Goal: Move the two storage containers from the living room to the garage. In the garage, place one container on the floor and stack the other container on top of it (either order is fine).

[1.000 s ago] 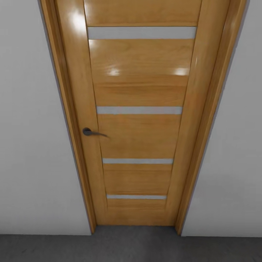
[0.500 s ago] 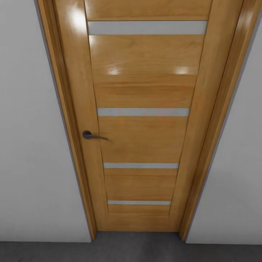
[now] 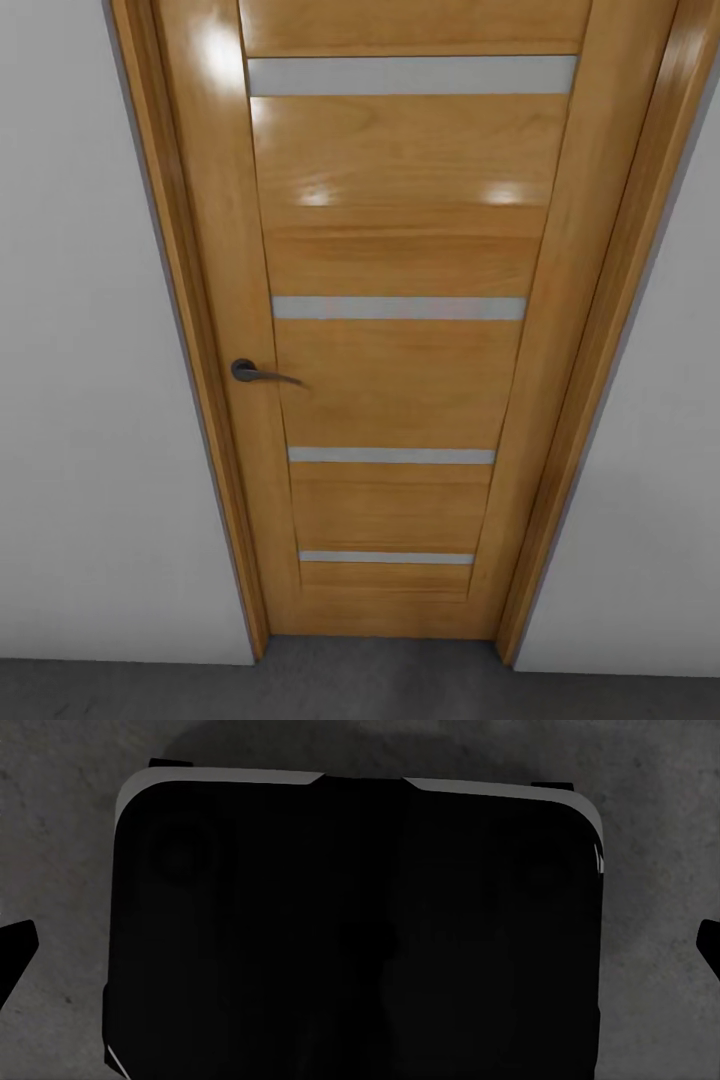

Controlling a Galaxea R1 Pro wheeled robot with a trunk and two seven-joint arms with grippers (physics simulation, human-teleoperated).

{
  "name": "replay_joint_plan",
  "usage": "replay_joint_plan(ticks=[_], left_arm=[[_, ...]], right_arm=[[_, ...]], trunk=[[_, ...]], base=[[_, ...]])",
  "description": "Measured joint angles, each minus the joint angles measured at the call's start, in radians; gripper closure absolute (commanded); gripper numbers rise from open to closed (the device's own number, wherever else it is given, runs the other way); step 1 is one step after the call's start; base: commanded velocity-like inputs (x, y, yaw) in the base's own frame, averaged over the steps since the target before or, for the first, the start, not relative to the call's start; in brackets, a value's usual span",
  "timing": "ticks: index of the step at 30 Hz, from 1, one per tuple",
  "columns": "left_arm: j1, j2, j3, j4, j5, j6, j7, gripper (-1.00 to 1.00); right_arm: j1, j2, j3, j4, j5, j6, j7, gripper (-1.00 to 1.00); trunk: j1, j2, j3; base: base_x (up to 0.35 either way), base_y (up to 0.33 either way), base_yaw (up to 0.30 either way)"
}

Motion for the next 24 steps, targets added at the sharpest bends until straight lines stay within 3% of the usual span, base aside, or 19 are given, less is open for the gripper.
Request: replay_joint_plan(ticks=[24], left_arm=[[0.000, 0.006, -0.009, -0.001, -0.007, 0.000, 0.000, -1.00]], right_arm=[[0.000, -0.002, 0.002, 0.000, 0.005, 0.000, 0.000, -1.00]], trunk=[[0.000, 0.000, 0.000]], base=[[0.000, 0.000, 0.000]])
